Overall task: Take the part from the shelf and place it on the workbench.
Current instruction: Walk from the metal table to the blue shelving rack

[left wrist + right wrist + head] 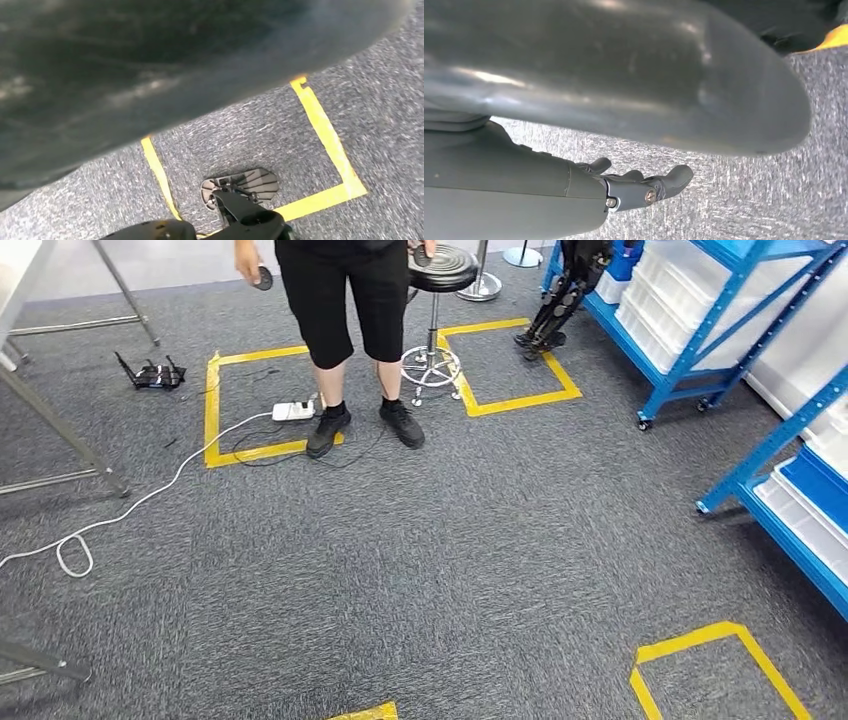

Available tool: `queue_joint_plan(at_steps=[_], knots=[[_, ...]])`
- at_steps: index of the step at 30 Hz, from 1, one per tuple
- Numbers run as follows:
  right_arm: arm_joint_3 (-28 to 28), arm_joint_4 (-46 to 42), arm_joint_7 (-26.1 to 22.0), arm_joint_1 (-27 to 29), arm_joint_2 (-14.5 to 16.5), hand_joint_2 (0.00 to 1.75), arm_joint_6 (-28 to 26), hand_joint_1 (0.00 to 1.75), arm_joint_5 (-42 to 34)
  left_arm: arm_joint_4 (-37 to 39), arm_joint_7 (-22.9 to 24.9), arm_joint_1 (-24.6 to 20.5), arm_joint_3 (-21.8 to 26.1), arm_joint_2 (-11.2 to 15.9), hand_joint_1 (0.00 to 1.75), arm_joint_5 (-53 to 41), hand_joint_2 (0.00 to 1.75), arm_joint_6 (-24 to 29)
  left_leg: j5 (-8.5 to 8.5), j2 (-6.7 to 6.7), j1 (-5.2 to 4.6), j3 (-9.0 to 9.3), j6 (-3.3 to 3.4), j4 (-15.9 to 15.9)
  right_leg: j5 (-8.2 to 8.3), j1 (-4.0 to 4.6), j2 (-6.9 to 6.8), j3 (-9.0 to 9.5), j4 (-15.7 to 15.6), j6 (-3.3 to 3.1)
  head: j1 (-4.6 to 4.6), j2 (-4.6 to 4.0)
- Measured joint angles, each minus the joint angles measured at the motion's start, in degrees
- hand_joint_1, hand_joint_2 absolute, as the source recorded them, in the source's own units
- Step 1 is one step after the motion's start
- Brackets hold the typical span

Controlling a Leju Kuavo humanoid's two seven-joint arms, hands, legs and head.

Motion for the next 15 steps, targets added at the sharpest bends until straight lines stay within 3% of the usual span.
queue_joint_plan(at_steps=[1, 3, 4, 6, 8, 10, 11, 12, 13, 15], knots=[[0.0, 0.0, 0.0, -0.1, 0.0, 0.0, 0.0, 0.0, 0.1, 0.0, 0.0, 0.0, 0.0, 0.0, 0.0, 0.0, 0.0, 0.0, -0.19, 0.51, -0.03, 0.19, -0.3, 0.0, 0.44, 0.29, -0.64, 0.68, -1.5, -0.39, -0.03, 0.0], [-0.1, 0.0, 0.0, -0.2, -0.1, 0.0, 0.0, 0.0, 0.3, 0.0, -0.2, -0.2, 0.0, -0.1, 0.0, 0.0, 0.0, 0.1, -0.45, 1.58, 0.05, 0.71, -0.98, -0.4, 0.62, 0.61, 0.26, 0.6, -1.9, -1.18, -0.02, 0.0], [-0.2, 0.0, 0.0, -0.1, -0.1, 0.0, 0.0, 0.0, 0.4, 0.0, -0.3, -0.2, 0.0, -0.2, 0.0, 0.0, 0.0, 0.1, -0.59, 1.41, 0.16, 0.92, -1.3, -0.4, 0.93, 0.3, 0.95, 0.93, -2.3, -1.54, -0.1, 0.0], [-0.3, 0.0, 0.0, 0.0, -0.1, 0.0, 0.0, 0.0, 0.5, 0.0, -0.4, -0.2, 0.0, -0.2, 0.0, 0.0, 0.0, 0.1, -2.14, -0.92, 0.29, 0.34, -1.77, 1.7, 1.58, -0.44, 2.19, 1.89, -3.0, -2.16, -0.28, 0.0], [-0.3, 0.0, 0.0, 0.0, -0.1, 0.0, 0.0, 0.0, 0.5, 0.0, -0.4, 0.0, 0.0, -0.2, 0.0, 0.0, 0.0, 0.3, -5.43, -3.75, 0.36, -2.56, -1.97, 8.0, 1.87, -0.74, 3.45, 2.4, -3.3, -2.48, -0.56, 0.0], [-0.4, 0.0, 0.0, 0.0, 0.0, 0.0, 0.0, 0.0, 0.6, 0.0, -0.4, 0.0, 0.1, -0.2, 0.0, 0.0, 0.0, 0.4, -7.3, -4.52, 0.39, -5.92, -2.15, 14.0, 1.82, -0.68, 5.01, 2.52, -3.2, -2.6, -0.7, 0.0], [-0.4, 0.0, 0.0, 0.0, 0.0, 0.0, 0.0, 0.0, 0.6, 0.0, -0.3, 0.1, 0.1, -0.2, 0.0, 0.0, 0.0, 0.4, -6.67, -4.65, 0.48, -6.62, -2.22, 14.6, 1.78, -0.69, 5.88, 2.61, -3.2, -2.62, -0.72, 0.0], [-0.4, 0.0, 0.0, 0.0, 0.0, 0.0, 0.0, 0.0, 0.6, 0.0, -0.3, 0.1, 0.2, -0.2, 0.0, 0.0, 0.0, 0.4, -4.88, -4.82, 0.65, -6.24, -2.32, 12.9, 1.73, -0.75, 6.79, 2.73, -3.1, -2.58, -0.72, 0.0], [-0.4, 0.0, 0.0, 0.0, 0.0, 0.0, 0.0, 0.0, 0.6, 0.0, -0.3, 0.1, 0.2, -0.2, 0.0, 0.0, 0.0, 0.5, -2.48, -5.42, 0.92, -5.05, -2.44, 9.5, 1.64, -0.82, 7.7, 2.82, -3.0, -2.46, -0.72, 0.0], [-0.5, 0.0, 0.0, -0.1, 0.0, 0.0, 0.0, 0.0, 0.6, 0.0, -0.3, 0.1, 0.2, -0.2, 0.0, 0.0, 0.0, 0.5, 0.69, -8.12, 1.51, -2.44, -2.64, 2.7, 1.29, -0.76, 9.26, 2.56, -2.4, -1.9, -0.71, 0.0]])
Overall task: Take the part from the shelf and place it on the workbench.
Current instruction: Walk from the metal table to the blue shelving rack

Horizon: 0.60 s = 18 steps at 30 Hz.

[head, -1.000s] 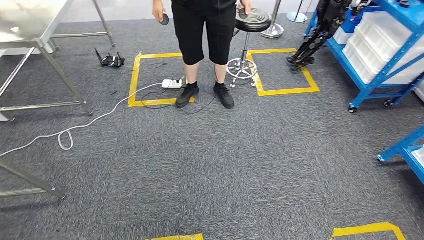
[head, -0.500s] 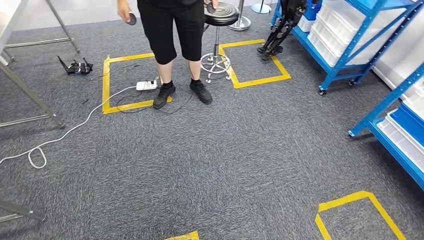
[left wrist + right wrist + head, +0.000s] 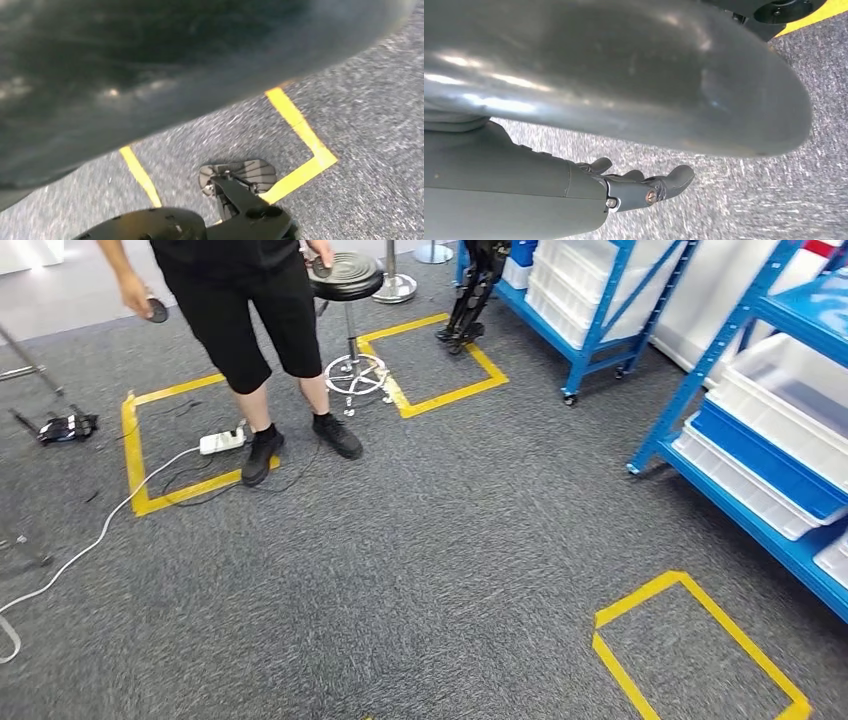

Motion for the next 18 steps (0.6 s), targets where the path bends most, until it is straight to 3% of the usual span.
queue_joint_plan(at_steps=[2, 4, 6, 8, 10, 11, 12, 14, 16, 17, 18], knots=[[0.0, 0.0, 0.0, 0.0, 0.0, 0.0, 0.0, 0.0, 0.0, 0.0, -0.1, -0.1, 0.0, 0.0, 0.0, 0.0, 0.0, 0.0, 0.25, -1.46, -0.08, 0.9, 0.39, -2.5, -0.18, -0.08, 1.16, -0.79, 0.3, 0.75, -0.02, 0.0], [-0.1, 0.0, 0.0, 0.2, 0.0, 0.0, 0.0, 0.0, 0.1, 0.0, -0.2, -0.2, 0.0, 0.0, 0.0, 0.0, 0.0, 0.0, 0.32, -0.3, -0.49, 1.13, 1.38, -2.7, -0.1, -0.43, 1.72, -1.49, 0.3, 1.44, -0.03, 0.0], [-0.1, 0.0, 0.0, 0.3, 0.0, 0.0, 0.0, 0.0, 0.1, 0.0, -0.4, -0.2, 0.0, 0.0, 0.0, 0.1, 0.0, 0.0, 0.57, 1.07, -0.59, 1.55, 2.38, -3.0, -1.14, -0.35, -0.84, -2.84, 2.6, 1.6, 0.14, 0.0], [-0.1, 0.0, 0.0, 0.1, 0.0, 0.0, 0.0, 0.0, 0.2, 0.0, -0.6, -0.2, 0.0, 0.0, 0.0, 0.2, 0.0, 0.0, 0.61, 2.74, -0.8, 1.74, 2.99, -3.1, -3.94, -0.19, -4.32, -6.23, 8.9, 1.17, 0.42, 0.0], [-0.1, 0.0, 0.0, -0.1, 0.0, 0.0, 0.0, 0.0, 0.2, 0.0, -1.1, -0.1, 0.1, 0.0, 0.0, 0.3, 0.0, -0.1, 0.46, 4.53, -1.04, 1.71, 3.2, -3.1, -6.27, -0.26, -5.36, -9.82, 15.4, 1.15, 0.57, 0.0], [-0.1, 0.0, 0.0, -0.1, 0.0, 0.0, 0.0, 0.0, 0.2, 0.0, -1.3, -0.1, 0.1, 0.0, 0.0, 0.3, 0.0, -0.1, 0.36, 5.33, -1.11, 1.71, 3.22, -3.1, -6.38, -0.26, -5.53, -10.38, 16.4, 1.43, 0.59, 0.0], [-0.1, 0.0, 0.0, 0.0, 0.0, 0.0, 0.0, 0.0, 0.2, 0.0, -1.5, -0.1, 0.1, 0.0, 0.0, 0.3, 0.0, -0.2, 0.27, 6.04, -1.14, 1.76, 3.17, -3.1, -5.63, -0.26, -5.74, -9.66, 15.0, 1.83, 0.62, 0.0], [-0.1, 0.0, 0.0, 0.1, 0.0, 0.0, 0.0, 0.0, 0.2, 0.0, -1.7, -0.2, 0.1, -0.1, 0.0, 0.4, 0.0, -0.2, 0.04, 7.27, -1.18, 2.0, 2.92, -3.1, -2.92, -0.12, -7.52, -5.47, 7.3, 2.35, 0.69, 0.0], [-0.2, 0.0, 0.0, -0.2, 0.0, 0.0, 0.0, 0.0, 0.2, 0.0, -1.8, -0.2, 0.1, -0.1, 0.0, 0.4, 0.0, -0.2, -0.39, 8.4, -1.39, 2.39, 2.27, -3.2, -0.97, 0.26, -9.97, -2.23, 1.5, 2.05, 0.69, 0.0], [-0.2, 0.0, 0.0, -0.3, 0.0, 0.0, -0.1, 0.0, 0.2, 0.0, -1.9, -0.2, 0.1, -0.1, 0.0, 0.4, 0.0, -0.2, -0.6, 8.99, -1.43, 2.64, 1.9, -3.3, -0.59, 0.5, -10.53, -1.87, 0.6, 1.64, 0.68, 0.0], [-0.2, 0.0, 0.0, -0.4, 0.0, 0.0, -0.1, 0.0, 0.2, 0.0, -1.9, -0.3, 0.1, -0.1, 0.0, 0.4, 0.0, -0.2, -0.76, 9.64, -1.45, 2.97, 1.51, -3.4, -0.38, 0.69, -10.12, -2.0, 0.6, 1.28, 0.66, 0.0]])
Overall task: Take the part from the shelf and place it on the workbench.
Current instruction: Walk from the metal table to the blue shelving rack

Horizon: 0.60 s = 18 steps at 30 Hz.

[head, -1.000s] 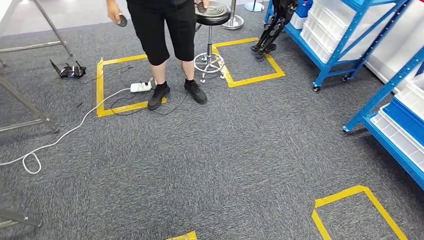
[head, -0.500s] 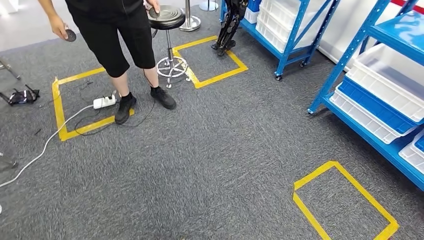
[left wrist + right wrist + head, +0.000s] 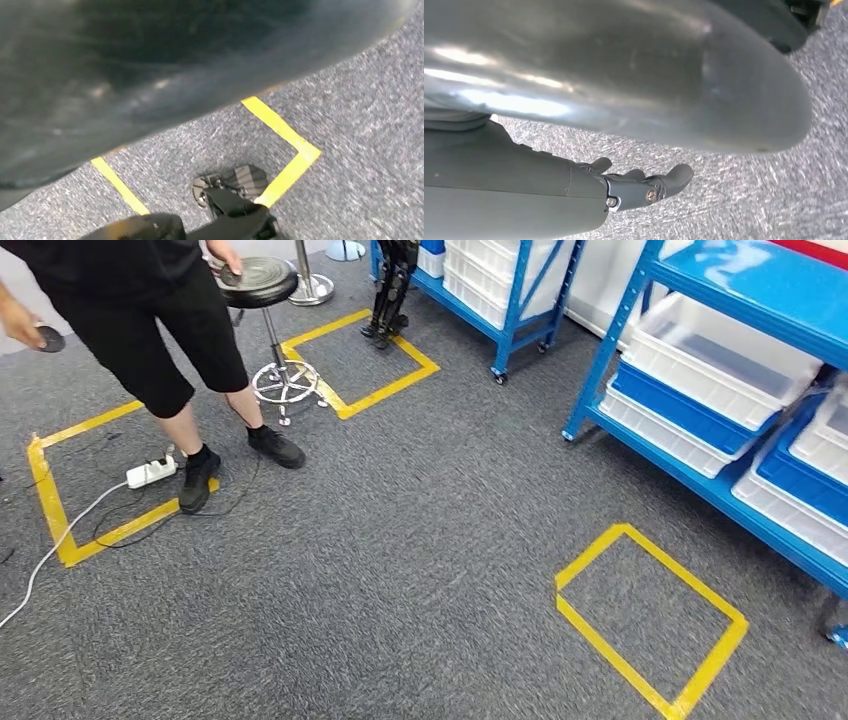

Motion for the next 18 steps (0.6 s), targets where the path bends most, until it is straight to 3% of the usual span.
queue_joint_plan(at_steps=[1, 2, 3, 4, 6, 7, 8, 9, 10, 11, 13, 15, 16, 17, 18], knots=[[0.0, 0.0, 0.0, 0.0, 0.0, 0.0, 0.0, 0.0, 0.0, 0.0, 0.0, -0.1, 0.0, -0.1, 0.0, 0.0, 0.0, 0.0, -0.12, 0.69, 0.05, 0.33, -0.36, -0.2, 0.21, 0.06, 0.72, 0.23, -0.1, -0.43, 0.01, 0.0], [-0.1, 0.0, 0.0, 0.1, -0.1, 0.0, 0.0, 0.0, 0.0, 0.0, 0.0, -0.2, 0.0, -0.1, 0.0, 0.0, 0.0, 0.0, -0.44, 0.54, 0.2, 0.55, -0.68, -0.1, 0.49, -0.16, 1.47, 0.53, -0.5, -0.84, -0.04, 0.0], [-0.1, 0.0, 0.0, 0.2, -0.1, 0.0, -0.1, 0.0, 0.1, 0.0, -0.1, -0.2, 0.0, -0.2, 0.0, 0.0, 0.0, 0.0, -1.23, -0.46, 0.34, 0.41, -0.91, 0.9, 0.76, -0.45, 2.13, 1.0, -0.9, -1.3, -0.18, 0.0], [-0.1, 0.0, 0.0, 0.3, -0.1, 0.0, -0.1, 0.0, 0.1, 0.0, -0.1, -0.3, 0.1, -0.3, 0.0, 0.0, 0.0, 0.0, -2.63, -2.09, 0.48, -0.45, -1.08, 3.2, 0.95, -0.76, 2.78, 1.51, -1.2, -1.72, -0.36, 0.0], [-0.1, 0.0, -0.1, 0.3, -0.1, 0.0, -0.1, 0.0, 0.1, 0.0, -0.2, -0.2, 0.2, -0.3, 0.0, 0.0, 0.0, 0.0, -6.19, -5.39, 0.69, -3.85, -1.28, 10.5, 0.98, -0.96, 4.19, 1.72, -1.3, -2.27, -0.73, 0.0], [-0.1, 0.0, -0.1, 0.2, -0.1, 0.0, -0.1, 0.0, 0.1, 0.0, -0.2, -0.1, 0.3, -0.3, 0.0, 0.0, 0.0, 0.0, -7.33, -6.04, 0.72, -5.65, -1.43, 13.8, 0.93, -0.89, 5.04, 1.77, -1.3, -2.34, -0.79, 0.0], [-0.2, 0.0, -0.1, 0.2, -0.2, 0.0, -0.1, 0.0, 0.1, 0.0, -0.2, 0.0, 0.4, -0.3, 0.0, 0.0, 0.0, 0.0, -7.35, -6.26, 0.78, -6.75, -1.6, 15.3, 0.89, -0.83, 5.93, 1.84, -1.3, -2.37, -0.81, 0.0], [-0.2, 0.0, -0.1, 0.3, -0.2, 0.0, -0.1, 0.0, 0.1, 0.0, -0.2, 0.0, 0.4, -0.4, 0.0, 0.0, 0.0, 0.0, -6.25, -6.33, 0.91, -6.87, -1.73, 14.8, 0.87, -0.82, 6.84, 1.93, -1.2, -2.36, -0.81, 0.0], [-0.2, 0.0, -0.1, 0.3, -0.2, 0.0, -0.1, 0.0, 0.1, 0.0, -0.2, 0.0, 0.5, -0.4, 0.0, 0.0, 0.0, 0.0, -4.17, -6.52, 1.14, -5.97, -1.85, 12.2, 0.82, -0.84, 7.75, 2.03, -1.1, -2.29, -0.82, 0.0], [-0.2, 0.0, -0.1, 0.3, -0.2, 0.0, -0.1, 0.0, 0.1, 0.0, -0.2, 0.0, 0.5, -0.4, 0.0, 0.0, 0.0, 0.0, -1.87, -7.2, 1.47, -4.45, -1.97, 8.4, 0.7, -0.89, 8.61, 2.07, -0.9, -2.12, -0.83, 0.0], [-0.2, 0.0, -0.2, 0.3, -0.2, 0.0, -0.1, 0.0, 0.1, 0.0, -0.2, 0.0, 0.5, -0.4, 0.0, 0.0, 0.0, 0.0, 0.52, -9.47, 1.89, -1.87, -2.08, 2.2, 0.36, -0.76, 10.02, 1.72, -0.3, -1.47, -0.84, 0.0], [-0.2, 0.0, -0.2, 0.4, -0.2, 0.0, -0.1, 0.0, 0.2, 0.1, -0.3, -0.1, 0.5, -0.4, 0.0, 0.0, 0.0, 0.0, 0.44, -10.35, 1.58, -1.33, -1.61, 0.6, 0.3, -0.85, 11.02, 1.14, -0.1, -0.7, -0.81, 0.0], [-0.2, 0.0, -0.2, 0.5, -0.2, 0.0, -0.1, 0.0, 0.2, 0.1, -0.3, -0.1, 0.5, -0.4, 0.0, 0.0, 0.0, 0.1, 0.58, -9.74, 1.36, -1.19, -1.12, 0.5, 0.42, -1.01, 11.48, 0.81, -0.2, -0.3, -0.78, 0.0], [-0.2, 0.0, -0.2, 0.6, -0.2, 0.0, -0.1, 0.0, 0.2, 0.1, -0.3, -0.2, 0.5, -0.4, 0.0, 0.0, 0.0, 0.1, 0.76, -9.16, 1.23, -1.01, -0.6, 0.3, 0.43, -1.15, 11.26, 0.51, -0.1, 0.0, -0.79, 0.0], [-0.2, 0.0, -0.2, 0.7, -0.2, 0.0, -0.1, 0.0, 0.3, 0.0, -0.4, -0.2, 0.5, -0.4, 0.0, 0.0, 0.0, 0.1, 0.97, -8.56, 1.16, -0.79, -0.06, 0.1, 0.04, -1.17, 10.15, -0.09, 0.8, 0.17, -0.72, 0.0]])
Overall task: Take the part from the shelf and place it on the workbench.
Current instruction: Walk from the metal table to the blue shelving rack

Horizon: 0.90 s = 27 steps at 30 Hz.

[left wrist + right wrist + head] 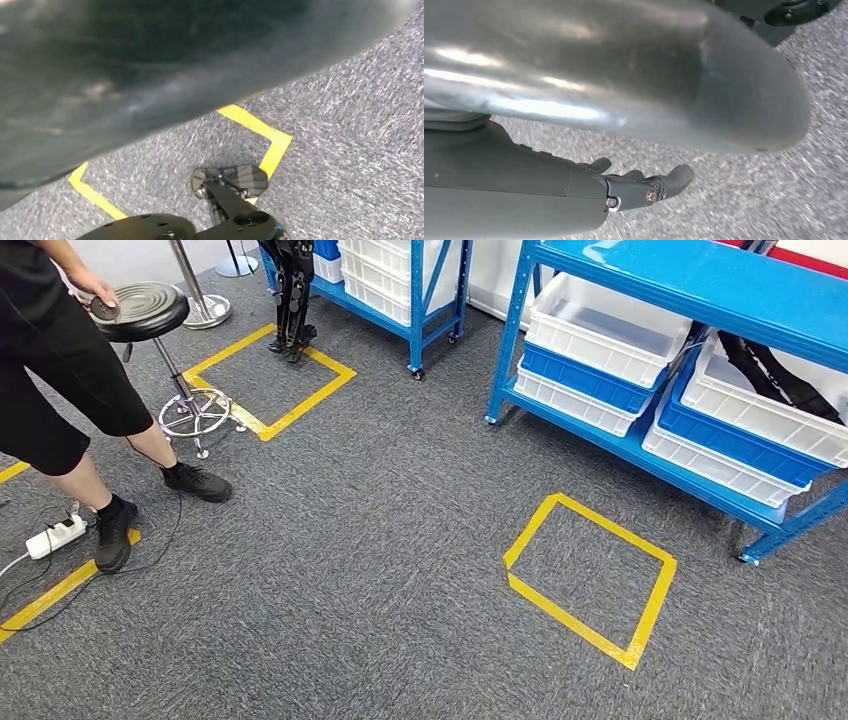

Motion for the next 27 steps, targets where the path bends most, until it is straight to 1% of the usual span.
queue_joint_plan(at_steps=[1, 2, 3, 4, 5, 6, 7, 8, 9, 10, 11, 12, 13, 14, 15, 16, 17, 18, 19, 20, 21, 22, 23, 24, 25, 26, 27], knots=[[0.0, 0.0, 0.0, 0.0, 0.0, 0.0, 0.0, 0.0, 0.1, 0.0, 0.0, 0.0, 0.0, 0.0, 0.0, 0.0, 0.0, 0.0, 0.18, 0.7, 0.01, 0.21, 0.48, -0.2, -0.97, 0.1, -1.57, -1.19, 2.0, -0.04, 0.15, 0.0], [0.0, 0.0, -0.1, -0.1, 0.0, 0.0, 0.0, 0.0, 0.2, 0.0, -0.1, 0.0, 0.0, 0.0, 0.0, 0.0, 0.0, 0.0, 0.26, 1.46, -0.04, 0.21, 0.83, -0.4, -2.42, 0.11, -3.37, -2.85, 5.2, -0.23, 0.29, 0.0], [0.0, 0.0, -0.1, -0.3, 0.0, 0.0, 0.0, 0.0, 0.2, 0.0, -0.1, 0.1, 0.0, 0.0, 0.0, 0.0, 0.0, 0.0, 0.24, 2.25, -0.15, 0.2, 1.06, -0.4, -4.12, 0.15, -4.66, -5.03, 9.2, -0.38, 0.42, 0.0], [0.0, 0.0, -0.1, -0.4, 0.1, 0.0, 0.0, 0.0, 0.3, 0.0, -0.1, 0.1, 0.0, 0.0, 0.0, 0.0, 0.0, 0.1, 0.18, 3.15, -0.24, 0.17, 1.17, -0.4, -5.55, 0.07, -5.16, -7.19, 13.1, -0.37, 0.48, 0.0], [0.0, 0.0, -0.1, -0.4, 0.1, 0.0, 0.0, 0.0, 0.3, 0.0, -0.1, 0.1, 0.0, 0.0, 0.0, 0.0, 0.0, 0.1, 0.13, 3.96, -0.3, 0.16, 1.2, -0.4, -6.27, -0.06, -5.37, -8.62, 15.7, -0.14, 0.47, 0.0], [0.0, 0.0, -0.1, -0.4, 0.1, 0.0, 0.0, 0.0, 0.4, 0.0, -0.1, 0.1, 0.0, 0.0, 0.0, 0.0, 0.0, 0.1, 0.05, 4.71, -0.34, 0.18, 1.17, -0.4, -6.12, -0.23, -5.54, -8.96, 16.2, 0.3, 0.48, 0.0], [0.0, 0.0, -0.1, -0.3, 0.1, 0.0, 0.0, 0.0, 0.4, 0.0, -0.1, 0.1, 0.0, 0.0, 0.0, 0.0, 0.0, 0.1, -0.05, 5.38, -0.34, 0.24, 1.07, -0.4, -5.18, -0.4, -5.84, -8.08, 14.4, 0.86, 0.49, 0.0], [0.0, 0.0, -0.1, -0.3, 0.1, 0.0, 0.0, 0.0, 0.5, 0.0, -0.1, 0.1, 0.0, 0.0, 0.0, 0.0, 0.0, 0.1, -0.17, 5.99, -0.31, 0.35, 0.89, -0.4, -3.76, -0.54, -6.62, -6.05, 10.6, 1.43, 0.5, 0.0], [0.0, 0.0, -0.1, -0.4, 0.1, 0.0, 0.0, 0.0, 0.5, 0.0, -0.1, 0.1, 0.0, 0.0, 0.0, -0.1, 0.0, 0.0, -0.34, 6.57, -0.36, 0.52, 0.62, -0.4, -2.42, -0.63, -8.18, -3.8, 6.3, 1.78, 0.53, 0.0], [0.0, 0.0, -0.1, -0.5, 0.1, 0.0, 0.0, 0.0, 0.5, 0.0, -0.1, 0.1, 0.0, 0.0, 0.0, -0.1, 0.0, 0.0, -0.67, 7.13, -0.52, 0.57, 0.24, -0.3, -1.27, -0.62, -9.84, -1.79, 2.8, 1.86, 0.54, 0.0], [0.0, 0.0, -0.1, -0.7, 0.1, 0.0, 0.0, 0.0, 0.5, 0.0, 0.0, 0.2, 0.0, 0.0, 0.0, -0.1, 0.0, 0.0, -0.99, 7.64, -0.64, 0.76, -0.17, -0.3, -0.47, -0.5, -10.97, -0.4, 0.6, 1.6, 0.4, 0.0], [0.0, 0.0, -0.2, -0.7, 0.2, 0.0, 0.0, 0.0, 0.5, -0.1, 0.0, 0.1, 0.0, 0.1, 0.0, -0.1, 0.0, 0.0, -1.3, 8.22, -0.72, 1.08, -0.61, -0.5, -0.12, -0.3, -11.49, -0.01, -0.1, 1.1, 0.29, 0.0], [0.0, 0.0, -0.2, -0.7, 0.2, 0.0, 0.0, 0.0, 0.5, -0.1, 0.0, 0.1, 0.0, 0.1, 0.0, -0.1, 0.0, 0.0, -1.62, 8.87, -0.7, 1.47, -1.08, -0.6, 0.11, -0.07, -10.99, 0.1, -0.2, 0.57, 0.2, 0.0], [0.0, 0.0, -0.2, -0.7, 0.1, 0.0, 0.0, 0.0, 0.5, -0.1, 0.0, 0.0, 0.0, 0.0, 0.0, -0.1, 0.0, -0.1, -1.83, 9.18, -0.44, 1.99, -1.54, -0.8, 0.2, -0.15, -10.09, 0.2, -0.3, -0.04, 0.09, 0.0], [0.0, 0.0, -0.3, -0.6, 0.1, 0.0, 0.0, 0.0, 0.5, -0.1, 0.0, -0.2, 0.0, 0.0, 0.0, -0.1, 0.0, -0.1, -2.38, 8.54, -0.23, 2.22, -1.9, -0.4, 0.22, -0.28, -9.33, 0.34, -0.5, -0.51, 0.07, 0.0], [-0.1, 0.0, -0.3, -0.6, 0.1, 0.0, 0.0, 0.0, 0.5, -0.1, 0.0, -0.2, 0.0, -0.1, 0.0, -0.1, 0.0, -0.1, -3.57, 7.19, -0.06, 1.85, -2.1, 1.0, 0.27, -0.45, -8.55, 0.64, -0.6, -1.03, -0.01, 0.0], [-0.1, 0.0, -0.3, -0.7, 0.1, 0.0, 0.0, 0.0, 0.6, -0.1, 0.0, -0.2, 0.0, -0.1, 0.0, -0.1, 0.0, -0.1, -5.19, 5.44, 0.05, 0.85, -2.15, 3.6, 0.31, -0.62, -7.79, 0.91, -0.7, -1.45, -0.16, 0.0], [-0.1, 0.0, -0.3, -0.7, 0.1, 0.0, 0.0, 0.0, 0.6, -0.1, 0.0, -0.2, 0.1, 0.0, 0.0, -0.1, 0.0, -0.1, -7.34, 3.78, 0.02, -0.89, -2.05, 7.4, 0.26, -0.47, -7.01, 0.99, -0.7, -1.74, -0.28, 0.0], [-0.1, 0.0, -0.3, -0.7, 0.2, 0.0, 0.0, 0.0, 0.6, -0.1, 0.0, -0.1, 0.1, 0.0, 0.0, -0.1, 0.0, -0.1, -9.27, 2.92, -0.03, -3.0, -1.92, 11.6, 0.2, -0.29, -6.21, 1.04, -0.7, -1.99, -0.32, 0.0], [-0.1, 0.0, -0.2, -0.7, 0.2, 0.0, 0.0, 0.0, 0.7, 0.0, 0.1, 0.0, 0.1, 0.0, 0.0, -0.1, 0.0, -0.1, -10.26, 2.53, -0.09, -4.8, -1.81, 14.8, 0.13, -0.13, -5.28, 1.12, -0.7, -2.08, -0.33, 0.0], [-0.1, 0.0, -0.2, -0.7, 0.2, 0.0, 0.0, 0.0, 0.7, 0.0, 0.1, 0.1, 0.1, 0.0, 0.0, -0.1, 0.0, -0.1, -10.19, 2.34, -0.11, -5.95, -1.67, 16.3, 0.09, 0.0, -4.29, 1.23, -0.6, -2.12, -0.33, 0.0], [-0.1, 0.0, -0.1, -0.6, 0.2, 0.0, 0.0, 0.0, 0.8, 0.0, 0.2, 0.1, 0.2, 0.0, 0.0, -0.1, 0.0, -0.1, -8.77, 2.22, -0.11, -5.97, -1.5, 15.4, 0.06, 0.06, -3.35, 1.39, -0.6, -2.12, -0.32, 0.0], [-0.1, 0.0, 0.0, -0.6, 0.2, 0.0, 0.0, 0.0, 0.8, 0.0, 0.2, 0.2, 0.2, 0.0, 0.0, -0.1, 0.0, -0.1, -6.4, 1.91, -0.08, -4.94, -1.33, 12.4, 0.0, 0.07, -2.42, 1.59, -0.6, -2.07, -0.32, 0.0], [-0.1, 0.0, 0.0, -0.5, 0.2, 0.0, 0.0, 0.0, 0.8, 0.0, 0.2, 0.2, 0.2, 0.0, 0.0, -0.1, 0.0, -0.1, -3.9, 0.83, 0.02, -3.45, -1.2, 8.4, -0.06, 0.02, -1.61, 1.71, -0.6, -1.99, -0.33, 0.0], [-0.1, 0.0, 0.0, -0.6, 0.2, 0.0, 0.0, 0.0, 0.8, 0.0, 0.2, 0.2, 0.2, 0.0, 0.0, -0.1, 0.0, 0.0, -2.04, -0.45, 0.09, -2.1, -1.11, 4.7, -0.18, 0.15, -0.9, 1.75, -0.4, -1.81, -0.34, 0.0], [-0.1, 0.0, 0.0, -0.6, 0.2, 0.0, 0.0, 0.0, 0.8, 0.0, 0.2, 0.2, 0.2, 0.0, 0.0, -0.1, 0.0, 0.0, -0.89, -1.48, 0.13, -1.2, -1.04, 2.1, -0.26, 0.2, -0.3, 1.68, -0.4, -1.58, -0.34, 0.0], [-0.1, 0.0, 0.0, -0.6, 0.2, 0.0, 0.0, 0.0, 0.8, 0.0, 0.2, 0.2, 0.2, 0.0, 0.0, -0.1, 0.0, 0.0, -0.51, -2.18, 0.01, -0.83, -0.93, 1.0, -0.26, 0.16, 0.17, 1.53, -0.3, -1.29, -0.34, 0.0]])
